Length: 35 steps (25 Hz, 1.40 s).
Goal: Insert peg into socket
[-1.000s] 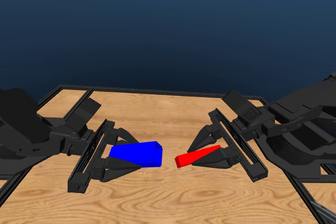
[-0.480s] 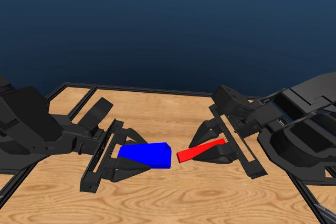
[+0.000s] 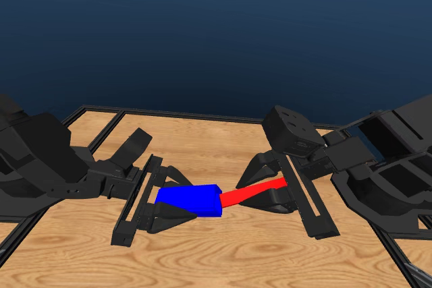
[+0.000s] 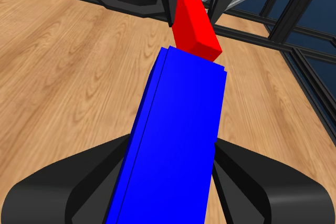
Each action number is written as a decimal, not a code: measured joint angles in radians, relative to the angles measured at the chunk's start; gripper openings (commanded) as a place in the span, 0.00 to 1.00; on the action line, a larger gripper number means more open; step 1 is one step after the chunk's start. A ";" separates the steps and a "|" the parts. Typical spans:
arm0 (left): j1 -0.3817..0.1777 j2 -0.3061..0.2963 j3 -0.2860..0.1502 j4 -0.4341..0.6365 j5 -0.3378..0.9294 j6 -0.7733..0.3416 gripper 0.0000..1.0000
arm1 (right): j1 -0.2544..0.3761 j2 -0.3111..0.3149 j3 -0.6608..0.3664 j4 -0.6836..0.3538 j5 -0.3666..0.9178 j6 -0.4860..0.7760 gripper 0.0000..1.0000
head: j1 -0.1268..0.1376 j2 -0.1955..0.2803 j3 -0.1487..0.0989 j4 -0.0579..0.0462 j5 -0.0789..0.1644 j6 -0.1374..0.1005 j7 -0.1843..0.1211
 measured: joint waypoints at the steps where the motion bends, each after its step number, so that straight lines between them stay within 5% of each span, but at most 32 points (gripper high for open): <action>1: 0.002 0.001 0.000 0.004 0.001 -0.006 0.00 | 0.005 0.002 -0.009 -0.008 0.012 0.009 0.00 | 0.000 0.000 0.000 0.000 0.000 0.000 0.000; 22: 0.009 0.006 -0.004 0.012 0.009 -0.021 0.00 | -0.018 0.043 -0.004 -0.022 0.025 0.060 0.00 | 0.014 0.000 0.000 0.002 0.003 -0.006 -0.008; 34: 0.021 0.055 -0.087 0.017 0.172 -0.026 0.00 | -0.028 0.155 -0.117 0.029 0.043 -0.025 0.00 | 0.013 0.000 0.000 0.002 0.002 -0.006 -0.001; 35: 0.022 0.055 -0.088 0.021 0.177 -0.027 0.00 | -0.026 0.166 -0.129 0.034 0.046 -0.032 1.00 | 0.013 0.000 0.000 0.002 0.002 -0.006 -0.001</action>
